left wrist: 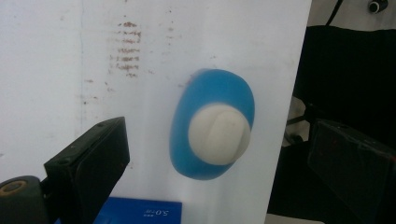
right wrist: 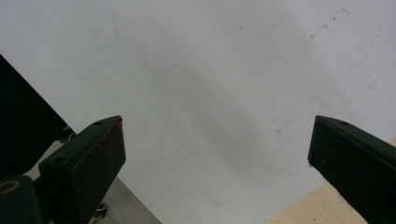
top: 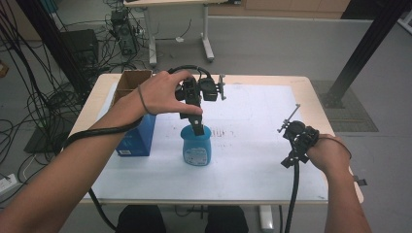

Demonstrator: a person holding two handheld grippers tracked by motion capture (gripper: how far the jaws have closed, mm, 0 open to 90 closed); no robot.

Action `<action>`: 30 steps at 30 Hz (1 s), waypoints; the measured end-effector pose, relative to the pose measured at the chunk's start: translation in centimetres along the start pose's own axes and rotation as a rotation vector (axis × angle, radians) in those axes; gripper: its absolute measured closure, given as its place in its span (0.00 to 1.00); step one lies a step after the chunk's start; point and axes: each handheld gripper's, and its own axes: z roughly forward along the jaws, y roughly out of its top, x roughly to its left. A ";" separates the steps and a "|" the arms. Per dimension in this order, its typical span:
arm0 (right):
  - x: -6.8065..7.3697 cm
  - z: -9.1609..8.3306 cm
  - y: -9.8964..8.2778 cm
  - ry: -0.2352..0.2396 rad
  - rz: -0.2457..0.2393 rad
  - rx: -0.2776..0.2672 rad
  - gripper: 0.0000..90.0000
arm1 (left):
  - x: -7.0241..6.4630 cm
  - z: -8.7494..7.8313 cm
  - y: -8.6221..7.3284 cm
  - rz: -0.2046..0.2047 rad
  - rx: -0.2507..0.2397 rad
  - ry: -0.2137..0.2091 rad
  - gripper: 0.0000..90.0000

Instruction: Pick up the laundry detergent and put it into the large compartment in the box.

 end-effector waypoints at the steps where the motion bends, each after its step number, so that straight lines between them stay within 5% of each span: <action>1: 0.0 0.0 0.0 0.000 0.001 -0.001 0.04 | 0.0 0.1 -0.1 0.008 0.000 0.005 0.06; 30: 0.2 0.1 -0.5 0.004 0.032 -0.002 0.04 | -0.5 2.7 1.8 0.095 0.083 -0.006 0.06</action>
